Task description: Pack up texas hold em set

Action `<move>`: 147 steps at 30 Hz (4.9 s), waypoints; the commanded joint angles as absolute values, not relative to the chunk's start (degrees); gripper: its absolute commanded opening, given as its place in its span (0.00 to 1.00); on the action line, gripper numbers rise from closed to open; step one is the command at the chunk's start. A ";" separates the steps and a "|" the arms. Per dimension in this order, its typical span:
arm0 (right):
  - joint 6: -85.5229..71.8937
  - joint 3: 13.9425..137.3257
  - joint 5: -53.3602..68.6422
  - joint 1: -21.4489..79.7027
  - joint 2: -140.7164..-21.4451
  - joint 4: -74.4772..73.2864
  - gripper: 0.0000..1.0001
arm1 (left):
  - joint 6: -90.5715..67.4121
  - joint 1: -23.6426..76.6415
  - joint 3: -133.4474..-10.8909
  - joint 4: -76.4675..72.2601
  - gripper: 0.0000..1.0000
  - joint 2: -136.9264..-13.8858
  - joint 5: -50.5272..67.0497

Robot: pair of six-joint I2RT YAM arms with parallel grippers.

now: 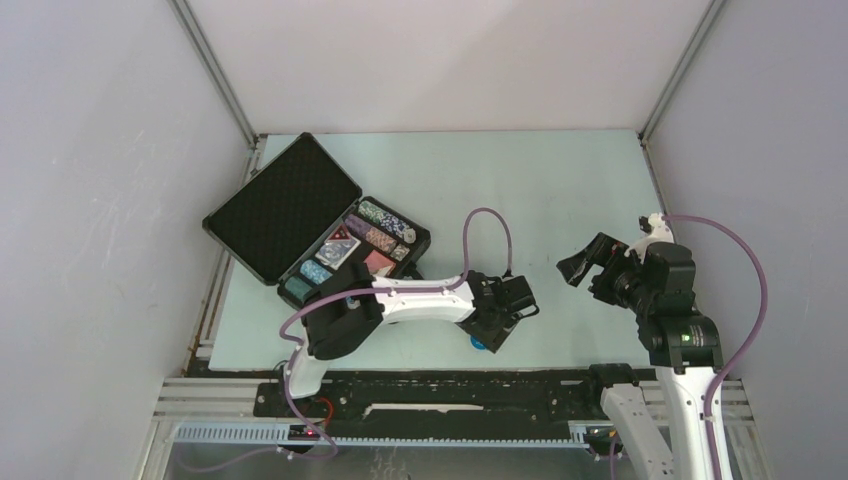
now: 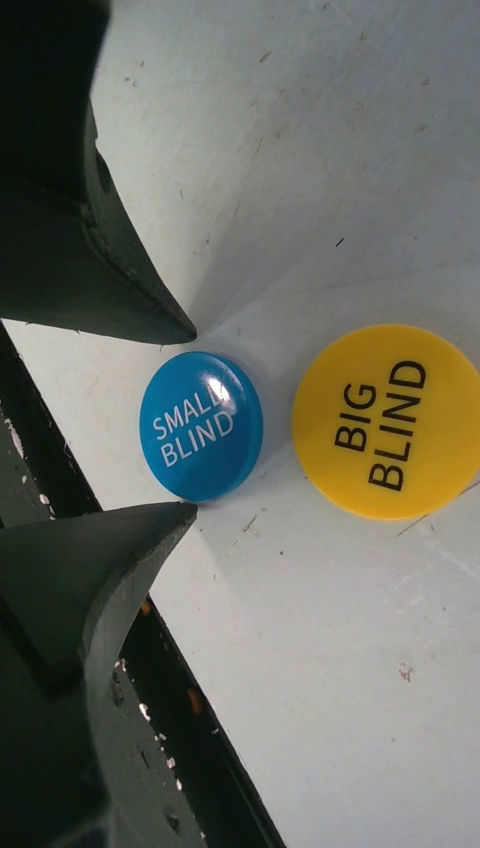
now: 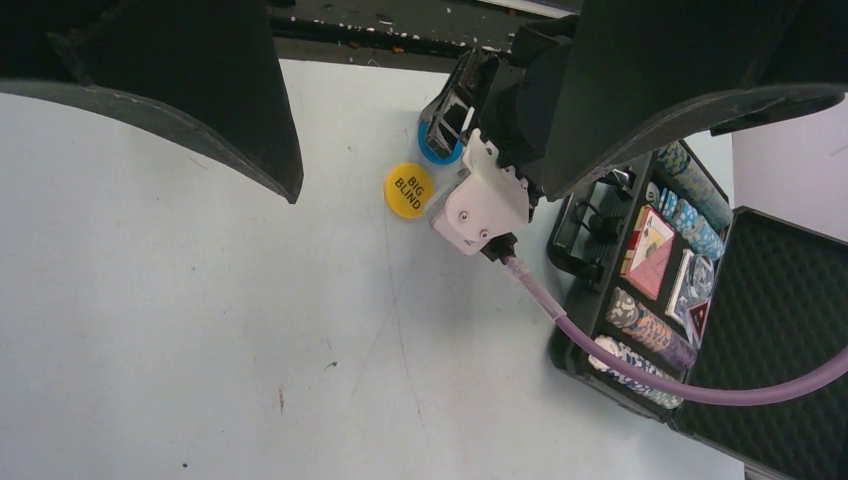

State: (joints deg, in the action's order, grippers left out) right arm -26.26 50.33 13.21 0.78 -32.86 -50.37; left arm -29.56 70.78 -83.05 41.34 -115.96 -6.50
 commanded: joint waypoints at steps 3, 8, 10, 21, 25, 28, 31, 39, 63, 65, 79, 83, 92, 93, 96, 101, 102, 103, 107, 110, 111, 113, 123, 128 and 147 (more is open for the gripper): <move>-25.27 50.45 13.71 0.44 -32.18 -49.27 1.00 | -29.71 71.10 -84.33 40.41 0.62 -117.40 -8.43; -25.40 50.44 13.20 0.45 -32.17 -49.26 1.00 | -29.53 71.10 -84.46 39.49 0.66 -117.69 -8.04; -25.38 50.45 13.10 0.44 -32.15 -49.30 1.00 | -29.45 71.10 -84.25 39.14 0.66 -117.84 -7.58; -25.38 50.45 13.25 0.49 -32.34 -49.31 1.00 | -28.36 70.97 -82.61 38.91 0.42 -116.67 -10.16; -25.40 50.41 13.18 0.44 -32.26 -49.26 1.00 | -28.13 70.31 -81.30 38.85 0.35 -114.09 -11.17; -25.40 50.45 13.14 0.44 -32.34 -49.29 1.00 | -28.06 69.53 -79.82 38.62 0.35 -111.48 -12.46; -25.31 50.49 13.12 0.44 -32.40 -49.31 1.00 | -27.61 68.48 -78.88 38.59 0.35 -109.23 -13.09; -25.30 50.45 13.27 0.44 -32.39 -49.26 1.00 | -26.33 65.29 -77.08 39.89 0.35 -105.93 -15.76; -25.06 50.42 13.79 0.45 -33.10 -49.23 1.00 | -17.35 36.00 -68.72 42.40 0.34 -88.65 -20.02; -25.06 50.45 13.84 0.44 -33.12 -49.27 1.00 | -17.08 34.16 -68.61 42.24 0.34 -89.46 -19.43; -24.96 50.18 14.52 0.48 -33.15 -48.86 1.00 | -17.04 31.95 -67.88 40.95 0.35 -92.81 -17.10; -24.89 50.13 14.65 0.46 -33.22 -48.73 1.00 | -17.33 31.92 -67.53 40.80 0.37 -93.51 -17.73; -24.86 50.06 15.00 0.42 -33.07 -48.80 1.00 | -17.22 31.99 -67.27 41.25 0.48 -93.11 -17.44; -24.84 50.09 15.03 0.44 -32.97 -48.85 1.00 | -17.23 31.95 -66.88 41.37 0.50 -92.43 -17.97; -24.73 50.10 15.16 0.48 -33.11 -48.74 1.00 | -17.16 32.24 -66.50 42.36 0.57 -90.05 -19.08; -24.65 50.12 15.47 0.44 -33.27 -48.67 1.00 | -17.19 33.52 -67.37 44.97 0.73 -85.62 -19.76; -24.64 50.09 15.53 0.44 -33.37 -48.62 1.00 | -17.22 34.10 -67.74 45.59 0.76 -84.99 -20.03; -24.65 50.10 15.56 0.44 -33.32 -48.65 1.00 | -17.23 34.84 -68.13 46.02 0.79 -84.51 -20.33; -24.63 50.10 15.52 0.46 -33.10 -48.67 1.00 | -17.51 39.50 -70.81 46.53 0.83 -83.63 -19.90; -24.76 50.29 14.58 0.45 -32.72 -48.44 1.00 | -18.71 45.10 -72.45 42.73 0.84 -85.23 -12.29; -24.78 50.81 13.60 0.48 -32.80 -48.69 1.00 | -19.64 47.36 -72.62 40.57 0.84 -86.31 -9.92; -24.78 52.83 10.63 -0.72 -33.25 -49.72 1.00 | -21.34 50.69 -72.46 35.83 0.87 -88.60 -7.27; -23.29 58.23 4.77 -1.58 -33.11 -52.42 1.00 | -25.20 63.83 -90.74 34.22 0.88 -112.86 -7.24; -23.24 57.82 4.73 -1.61 -31.54 -52.54 1.00 | -25.47 66.34 -94.05 35.88 0.93 -117.37 -8.23; -23.30 56.53 5.10 -1.59 -30.50 -51.75 1.00 | -24.29 67.59 -97.45 40.21 0.77 -124.13 -6.59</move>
